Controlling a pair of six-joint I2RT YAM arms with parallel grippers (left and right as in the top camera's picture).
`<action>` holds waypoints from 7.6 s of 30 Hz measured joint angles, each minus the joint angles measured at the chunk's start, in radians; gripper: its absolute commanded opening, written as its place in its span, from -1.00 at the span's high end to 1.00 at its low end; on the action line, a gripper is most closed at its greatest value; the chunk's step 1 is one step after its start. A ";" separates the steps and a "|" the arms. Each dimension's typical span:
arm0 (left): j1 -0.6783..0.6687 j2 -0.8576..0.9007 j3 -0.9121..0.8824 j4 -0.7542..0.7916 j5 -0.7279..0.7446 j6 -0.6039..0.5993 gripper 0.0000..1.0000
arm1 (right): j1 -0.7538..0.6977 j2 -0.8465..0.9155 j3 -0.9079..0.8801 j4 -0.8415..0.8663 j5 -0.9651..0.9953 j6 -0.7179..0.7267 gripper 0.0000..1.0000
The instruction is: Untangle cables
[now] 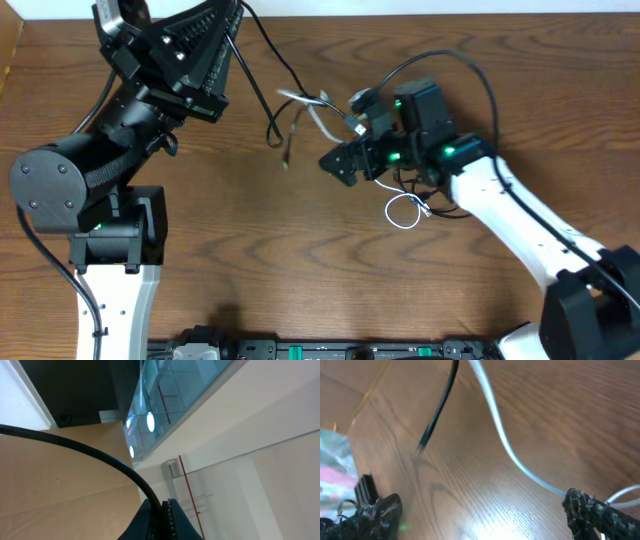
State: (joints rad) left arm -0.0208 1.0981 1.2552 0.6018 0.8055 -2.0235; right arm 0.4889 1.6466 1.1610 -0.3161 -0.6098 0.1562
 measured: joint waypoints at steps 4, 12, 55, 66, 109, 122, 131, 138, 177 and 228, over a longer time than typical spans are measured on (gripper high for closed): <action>0.000 -0.001 0.000 0.000 0.000 0.000 0.85 | 0.026 0.041 0.000 0.015 0.055 -0.040 -0.32; 0.000 -0.001 0.000 0.000 0.000 0.000 0.85 | 0.028 0.145 0.000 0.017 0.119 -0.101 -0.36; 0.000 -0.001 0.000 -0.029 0.005 0.000 0.85 | -0.187 0.055 0.000 0.152 -0.020 0.391 -0.96; 0.000 -0.001 0.000 -0.029 0.005 0.000 0.85 | -0.113 0.055 0.000 0.070 -0.012 -0.259 -0.65; 0.199 0.019 0.002 -0.920 -0.111 0.233 0.85 | -0.447 0.081 0.001 -0.223 0.299 0.080 0.98; 0.453 0.041 -0.002 -0.907 -0.241 0.390 0.85 | -0.663 0.080 0.001 -0.327 0.316 0.107 0.98; 0.471 0.037 0.000 -0.573 -0.061 0.318 0.85 | -0.644 0.080 0.001 -0.303 0.225 0.112 0.50; 0.471 0.037 0.000 -0.572 0.068 0.311 0.85 | -0.581 0.080 0.001 -0.284 0.078 0.121 -0.99; -0.204 0.039 0.001 -1.025 -0.296 0.676 0.85 | -0.017 -0.331 0.010 0.124 -0.257 0.220 -0.31; -0.355 0.048 0.001 -1.100 -0.552 0.678 0.37 | 0.032 -0.331 0.010 0.116 -0.246 0.246 0.97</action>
State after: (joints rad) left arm -0.3759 1.1461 1.2560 -0.4980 0.2531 -1.3453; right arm 0.5209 1.3155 1.1713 -0.1997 -0.8562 0.4019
